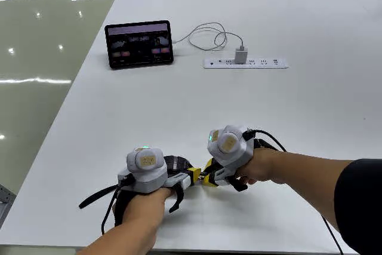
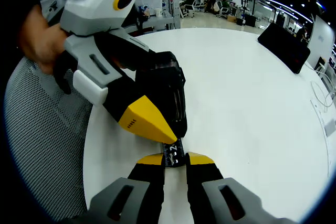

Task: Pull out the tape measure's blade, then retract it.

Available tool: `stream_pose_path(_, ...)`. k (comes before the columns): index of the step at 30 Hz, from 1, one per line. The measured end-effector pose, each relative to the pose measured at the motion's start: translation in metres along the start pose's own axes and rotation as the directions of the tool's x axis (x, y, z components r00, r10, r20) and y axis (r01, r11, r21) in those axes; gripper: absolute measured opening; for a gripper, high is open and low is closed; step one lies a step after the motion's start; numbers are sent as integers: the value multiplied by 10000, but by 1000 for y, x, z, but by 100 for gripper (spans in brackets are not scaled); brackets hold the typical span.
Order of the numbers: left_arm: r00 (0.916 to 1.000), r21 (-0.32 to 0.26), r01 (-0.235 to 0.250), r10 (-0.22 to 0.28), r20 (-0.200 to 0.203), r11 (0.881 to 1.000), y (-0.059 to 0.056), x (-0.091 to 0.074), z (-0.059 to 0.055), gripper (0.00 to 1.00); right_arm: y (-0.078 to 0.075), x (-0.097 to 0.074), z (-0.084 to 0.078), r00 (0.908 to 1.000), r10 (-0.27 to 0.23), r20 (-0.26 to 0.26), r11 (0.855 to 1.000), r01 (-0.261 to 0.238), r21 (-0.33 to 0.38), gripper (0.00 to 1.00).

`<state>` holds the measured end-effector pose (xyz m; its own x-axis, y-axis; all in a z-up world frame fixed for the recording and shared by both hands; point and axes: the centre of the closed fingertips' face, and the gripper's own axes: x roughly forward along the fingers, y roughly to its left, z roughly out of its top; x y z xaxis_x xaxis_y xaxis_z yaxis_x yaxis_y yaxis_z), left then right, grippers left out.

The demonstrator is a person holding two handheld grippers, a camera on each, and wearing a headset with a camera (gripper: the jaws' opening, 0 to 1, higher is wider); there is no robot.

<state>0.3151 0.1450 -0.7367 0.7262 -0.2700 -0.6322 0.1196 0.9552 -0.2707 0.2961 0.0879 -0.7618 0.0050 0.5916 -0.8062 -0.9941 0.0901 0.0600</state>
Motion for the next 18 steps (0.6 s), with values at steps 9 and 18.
stream_pose_path(9,10000,-80,6,-5,26,10000,0,0,1,63,2,6,7,10000,-29,17,9998,30,-215,11)
stream_pose_path(18,10000,-123,49,-49,-31,9999,0,0,1,63,2,11,11,10000,-32,4,9993,33,-366,11)
